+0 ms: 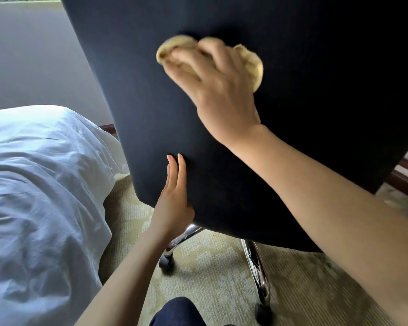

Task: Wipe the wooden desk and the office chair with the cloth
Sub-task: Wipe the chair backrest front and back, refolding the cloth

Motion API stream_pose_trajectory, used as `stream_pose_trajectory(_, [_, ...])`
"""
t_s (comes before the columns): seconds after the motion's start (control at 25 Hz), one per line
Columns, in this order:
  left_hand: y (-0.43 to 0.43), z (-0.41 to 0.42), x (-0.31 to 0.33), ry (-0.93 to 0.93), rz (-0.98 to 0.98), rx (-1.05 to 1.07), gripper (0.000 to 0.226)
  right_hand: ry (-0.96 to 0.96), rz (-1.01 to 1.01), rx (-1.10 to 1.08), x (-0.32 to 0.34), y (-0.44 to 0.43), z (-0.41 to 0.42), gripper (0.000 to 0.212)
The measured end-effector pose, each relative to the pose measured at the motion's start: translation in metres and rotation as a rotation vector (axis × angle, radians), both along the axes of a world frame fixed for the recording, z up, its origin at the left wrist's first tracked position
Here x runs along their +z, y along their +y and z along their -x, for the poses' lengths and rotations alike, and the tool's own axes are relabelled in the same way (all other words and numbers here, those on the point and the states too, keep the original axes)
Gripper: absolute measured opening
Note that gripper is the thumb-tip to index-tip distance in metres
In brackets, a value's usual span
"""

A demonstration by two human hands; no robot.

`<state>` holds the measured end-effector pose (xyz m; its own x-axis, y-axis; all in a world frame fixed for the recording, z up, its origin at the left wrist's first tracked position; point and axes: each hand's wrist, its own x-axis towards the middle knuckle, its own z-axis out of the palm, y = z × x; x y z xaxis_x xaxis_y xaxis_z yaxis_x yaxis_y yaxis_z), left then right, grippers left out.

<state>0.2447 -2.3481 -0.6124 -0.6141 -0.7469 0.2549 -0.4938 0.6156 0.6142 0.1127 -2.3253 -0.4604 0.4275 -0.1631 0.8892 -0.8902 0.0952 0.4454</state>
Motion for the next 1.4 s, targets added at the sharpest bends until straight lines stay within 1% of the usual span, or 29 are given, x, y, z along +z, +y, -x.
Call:
stream_pose_trajectory(0.08, [-0.004, -0.002, 0.005, 0.012, -0.045, 0.014, 0.107, 0.066, -0.122, -0.061, -0.026, 0.000, -0.004, 0.018])
stream_pose_trajectory(0.2, [-0.006, -0.006, 0.010, 0.025, -0.102, 0.048, 0.101, 0.202, -0.330, -0.169, -0.090, 0.012, -0.001, 0.022])
stream_pose_trajectory(0.28, [0.000, -0.008, 0.010, 0.016, -0.074, 0.061, 0.097, 0.259, -0.486, -0.161, -0.138, 0.028, 0.008, 0.022])
stream_pose_trajectory(0.36, [0.009, -0.006, 0.010, 0.036, -0.029, 0.061, 0.097, 0.332, -0.673, -0.205, -0.181, 0.054, 0.019, 0.020])
stream_pose_trajectory(0.4, [0.014, -0.003, 0.012, 0.069, -0.020, 0.048, 0.098, 0.337, -0.774, -0.220, -0.199, 0.071, 0.026, 0.022])
stream_pose_trajectory(0.48, [0.025, 0.008, 0.015, 0.159, -0.036, 0.003, 0.100, 0.254, -0.968, -0.157, -0.218, 0.105, 0.048, 0.022])
stream_pose_trajectory(0.52, [0.031, 0.016, 0.017, 0.207, -0.072, -0.022, 0.102, 0.236, -1.028, -0.133, -0.220, 0.122, 0.059, 0.022])
stream_pose_trajectory(0.6, [0.044, 0.035, 0.022, 0.296, -0.180, -0.052, 0.104, 0.262, -1.058, -0.128, -0.211, 0.151, 0.082, 0.023])
stream_pose_trajectory(0.68, [0.053, 0.052, 0.025, 0.368, -0.255, -0.033, 0.102, 0.349, -0.959, -0.115, -0.190, 0.169, 0.101, 0.017])
stream_pose_trajectory(0.76, [0.057, 0.064, 0.027, 0.401, -0.280, -0.014, 0.100, 0.474, -0.781, -0.104, -0.160, 0.172, 0.116, 0.025])
stream_pose_trajectory(0.84, [0.059, 0.070, 0.027, 0.404, -0.287, -0.016, 0.101, 0.524, -0.630, -0.117, -0.117, 0.168, 0.125, 0.030])
stream_pose_trajectory(1.04, [0.057, 0.070, 0.026, 0.390, -0.271, -0.035, 0.101, 0.484, -0.300, -0.139, -0.015, 0.147, 0.121, 0.025])
stream_pose_trajectory(1.12, [0.057, 0.068, 0.026, 0.378, -0.258, -0.042, 0.102, 0.431, -0.148, -0.153, 0.019, 0.136, 0.114, 0.026])
stream_pose_trajectory(1.16, [0.056, 0.067, 0.026, 0.372, -0.250, -0.047, 0.102, 0.372, -0.080, -0.153, 0.030, 0.130, 0.108, 0.026])
stream_pose_trajectory(1.24, [0.055, 0.064, 0.025, 0.362, -0.233, -0.054, 0.102, 0.205, 0.010, -0.121, 0.036, 0.118, 0.095, 0.023])
stream_pose_trajectory(1.28, [0.054, 0.063, 0.026, 0.360, -0.226, -0.052, 0.101, 0.132, 0.022, -0.103, 0.028, 0.113, 0.089, 0.023])
stream_pose_trajectory(1.32, [0.052, 0.062, 0.026, 0.353, -0.217, -0.043, 0.101, 0.082, -0.007, -0.096, 0.013, 0.111, 0.085, 0.024])
stream_pose_trajectory(1.4, [0.050, 0.060, 0.026, 0.303, -0.170, 0.016, 0.100, 0.074, -0.152, -0.089, -0.030, 0.116, 0.079, 0.028])
